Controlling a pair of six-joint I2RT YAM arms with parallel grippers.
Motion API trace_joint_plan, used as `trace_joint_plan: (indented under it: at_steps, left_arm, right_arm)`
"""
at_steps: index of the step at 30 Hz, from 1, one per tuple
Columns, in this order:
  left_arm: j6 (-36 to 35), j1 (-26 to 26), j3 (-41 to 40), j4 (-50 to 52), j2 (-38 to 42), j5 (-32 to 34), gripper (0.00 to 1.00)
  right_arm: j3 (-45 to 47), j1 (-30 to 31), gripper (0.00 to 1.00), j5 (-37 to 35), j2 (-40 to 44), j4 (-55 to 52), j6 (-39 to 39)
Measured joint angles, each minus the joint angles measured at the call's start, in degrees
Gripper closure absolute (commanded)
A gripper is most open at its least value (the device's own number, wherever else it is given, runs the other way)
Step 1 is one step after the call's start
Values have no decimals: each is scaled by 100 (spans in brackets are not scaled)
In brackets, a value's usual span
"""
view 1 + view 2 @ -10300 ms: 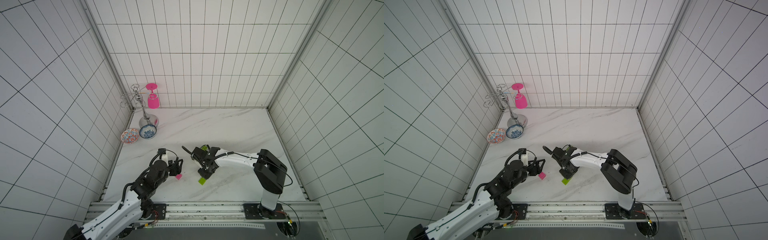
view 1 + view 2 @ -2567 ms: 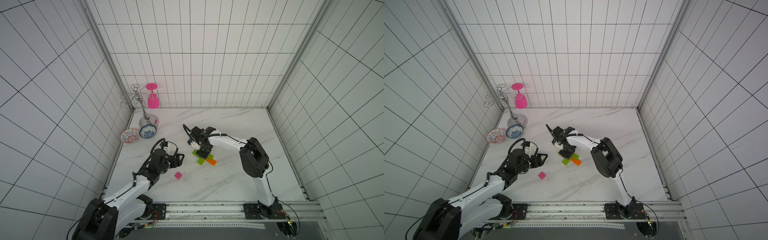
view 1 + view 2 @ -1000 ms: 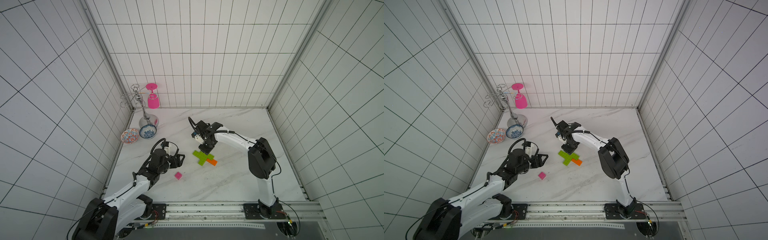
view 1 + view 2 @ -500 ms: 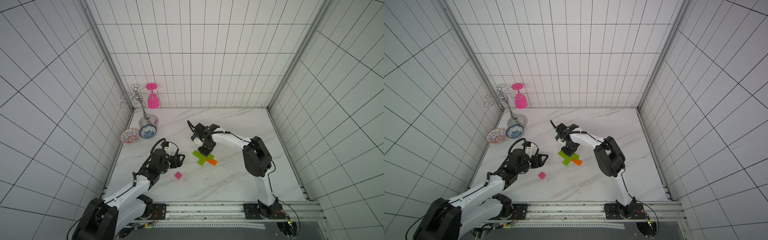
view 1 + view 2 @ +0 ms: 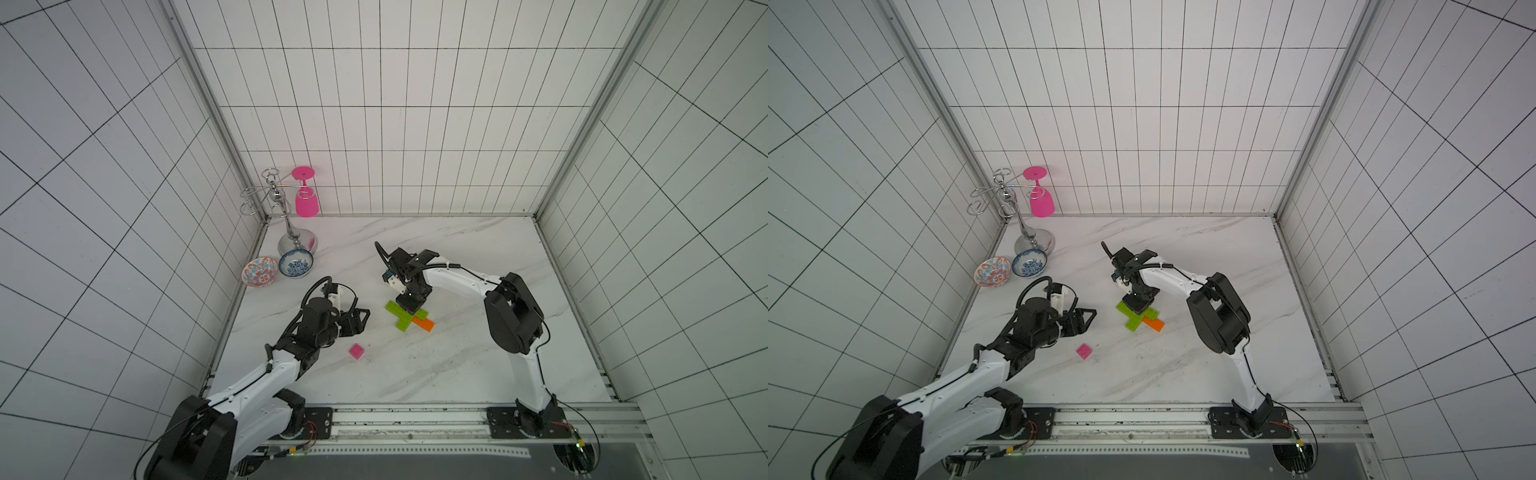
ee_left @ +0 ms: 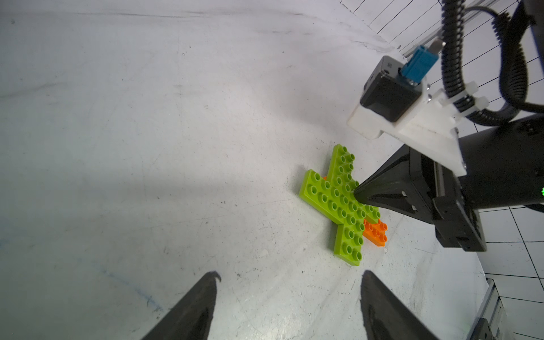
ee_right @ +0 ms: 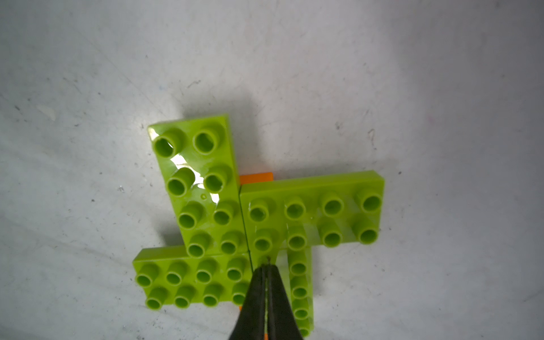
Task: Assemble a small pinwheel with lego
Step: Assemble the lego brick with the lego brick, then pick up the lego brick from the center of the board.
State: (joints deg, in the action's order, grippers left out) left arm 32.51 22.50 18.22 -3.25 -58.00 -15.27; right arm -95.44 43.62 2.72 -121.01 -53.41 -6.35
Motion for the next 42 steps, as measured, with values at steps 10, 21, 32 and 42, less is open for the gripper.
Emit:
trace_joint_plan:
  at_steps: [10, 21, 32, 42]
  left_arm:
    - [-129, 0, 304, 323, 70, 129, 22]
    - [-164, -262, 428, 1255, 964, 621, 22]
    - [400, -1923, -522, 1556, 2013, -50, 22]
    - [911, -2559, -798, 1554, 1919, -153, 21]
  right_arm:
    - [-2, 0, 86, -190, 164, -39, 160]
    - [431, 673, 77, -380, 1320, 551, 743]
    - [485, 1956, 57, 219, 669, 1086, 1384]
    - [267, 2157, 43, 280, 203, 1034, 1672]
